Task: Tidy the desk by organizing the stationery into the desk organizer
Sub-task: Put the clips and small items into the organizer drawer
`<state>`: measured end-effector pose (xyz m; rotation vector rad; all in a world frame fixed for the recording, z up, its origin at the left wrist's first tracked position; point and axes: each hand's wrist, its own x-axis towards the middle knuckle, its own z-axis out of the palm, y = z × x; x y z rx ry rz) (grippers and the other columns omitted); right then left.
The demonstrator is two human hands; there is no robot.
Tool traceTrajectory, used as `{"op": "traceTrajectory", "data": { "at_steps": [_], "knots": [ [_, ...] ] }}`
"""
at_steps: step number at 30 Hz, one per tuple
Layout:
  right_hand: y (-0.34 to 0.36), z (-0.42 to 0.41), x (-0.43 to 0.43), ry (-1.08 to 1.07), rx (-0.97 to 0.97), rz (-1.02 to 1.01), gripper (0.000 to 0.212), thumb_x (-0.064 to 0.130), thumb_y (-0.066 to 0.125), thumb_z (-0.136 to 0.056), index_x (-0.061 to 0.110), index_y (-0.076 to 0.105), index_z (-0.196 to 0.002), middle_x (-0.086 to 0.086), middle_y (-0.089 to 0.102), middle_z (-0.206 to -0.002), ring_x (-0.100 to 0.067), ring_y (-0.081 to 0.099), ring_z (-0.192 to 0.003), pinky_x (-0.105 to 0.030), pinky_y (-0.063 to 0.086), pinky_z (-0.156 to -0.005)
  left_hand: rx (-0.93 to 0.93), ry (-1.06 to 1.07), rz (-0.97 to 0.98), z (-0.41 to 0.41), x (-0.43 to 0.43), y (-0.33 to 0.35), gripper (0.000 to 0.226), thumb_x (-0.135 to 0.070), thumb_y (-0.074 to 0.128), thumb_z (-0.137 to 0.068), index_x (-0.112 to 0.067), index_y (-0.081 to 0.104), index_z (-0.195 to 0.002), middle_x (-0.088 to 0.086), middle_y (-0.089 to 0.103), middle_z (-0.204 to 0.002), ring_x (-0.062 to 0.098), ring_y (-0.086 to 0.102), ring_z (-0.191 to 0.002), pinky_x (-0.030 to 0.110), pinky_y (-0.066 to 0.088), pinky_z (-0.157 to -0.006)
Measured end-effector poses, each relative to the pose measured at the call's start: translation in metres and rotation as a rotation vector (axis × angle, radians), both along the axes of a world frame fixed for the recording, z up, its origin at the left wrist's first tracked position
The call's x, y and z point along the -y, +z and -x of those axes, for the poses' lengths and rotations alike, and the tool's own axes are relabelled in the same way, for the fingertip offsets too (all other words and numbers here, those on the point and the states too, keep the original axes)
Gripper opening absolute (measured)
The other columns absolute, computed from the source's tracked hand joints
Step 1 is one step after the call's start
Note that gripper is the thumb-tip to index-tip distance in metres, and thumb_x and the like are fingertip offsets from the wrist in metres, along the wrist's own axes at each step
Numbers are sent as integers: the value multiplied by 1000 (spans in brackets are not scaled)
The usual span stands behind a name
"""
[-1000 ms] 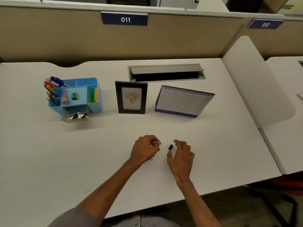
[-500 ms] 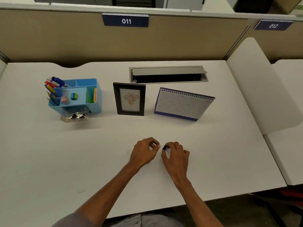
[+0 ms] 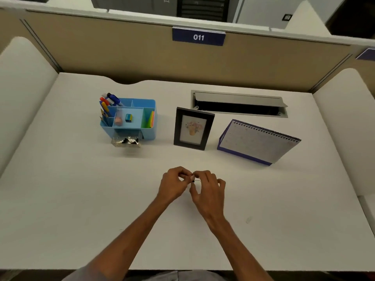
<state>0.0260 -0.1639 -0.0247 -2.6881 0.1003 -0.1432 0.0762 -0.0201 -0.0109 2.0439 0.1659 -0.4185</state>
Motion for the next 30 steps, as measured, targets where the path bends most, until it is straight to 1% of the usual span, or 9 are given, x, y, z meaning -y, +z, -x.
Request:
{"op": "traceTrajectory", "data": {
  "at_steps": [3,7,11,14,16,19,22,25,30],
  "knots": [
    [5,-6,-22,3,-21,-18,48,41,74,-90,29,64,-136,4,67,-137,-18,63,-124,-42,41,-111,-28,83,39,-8,-26,4,20,-38,78,-94,-21,75,-105,-5,75,-99,16,71,-80,15,51,-48],
    [10,-14,-53,8,-43,-73,54,41,68,-94,30,55,-146,5,58,-149,-16,54,-137,-41,36,-119,-26,258,63,-26,-72,14,28,-41,76,-95,-18,74,-110,0,75,-104,17,70,-76,15,51,-49],
    [12,-20,-79,31,-70,-109,52,40,67,-96,32,54,-146,6,57,-149,-15,53,-138,-37,31,-119,48,464,50,-48,-123,29,31,-39,76,-96,-15,74,-115,3,76,-103,19,72,-79,21,53,-51],
    [12,-24,-99,61,-66,-127,49,39,65,-97,33,54,-144,8,58,-147,-13,53,-136,-38,32,-118,119,573,-27,-68,-164,38,23,-35,76,-95,-19,73,-111,2,76,-101,20,74,-82,25,57,-53],
    [13,-29,-113,75,-58,-138,48,37,64,-97,32,55,-143,8,59,-145,-13,54,-134,-39,34,-117,154,584,-67,-83,-186,40,14,-35,77,-93,-23,74,-101,-2,77,-91,18,73,-77,37,64,-65],
    [15,-38,-134,78,-61,-175,46,37,63,-97,31,57,-142,8,60,-143,-13,54,-132,-41,38,-116,146,549,-158,-104,-205,41,17,-34,77,-92,-19,79,-99,-1,78,-87,18,73,-74,43,66,-77],
    [20,-49,-156,80,-65,-219,45,36,64,-96,30,58,-140,9,61,-142,-12,55,-131,-43,41,-113,96,452,-280,-118,-208,38,21,-31,77,-92,-15,81,-105,5,80,-93,23,75,-78,43,66,-80],
    [24,-64,-172,85,-51,-219,45,34,66,-95,30,59,-139,10,62,-141,-11,55,-129,-41,42,-112,87,421,-327,-124,-204,37,25,-30,76,-93,-11,82,-107,7,79,-94,24,75,-79,42,66,-80],
    [30,-96,-188,96,-12,-149,43,30,67,-93,27,61,-136,6,64,-135,-14,58,-124,-36,45,-103,121,400,-339,-124,-202,37,34,-37,73,-98,-10,79,-118,8,80,-111,24,74,-100,39,58,-94]
  ]
}}
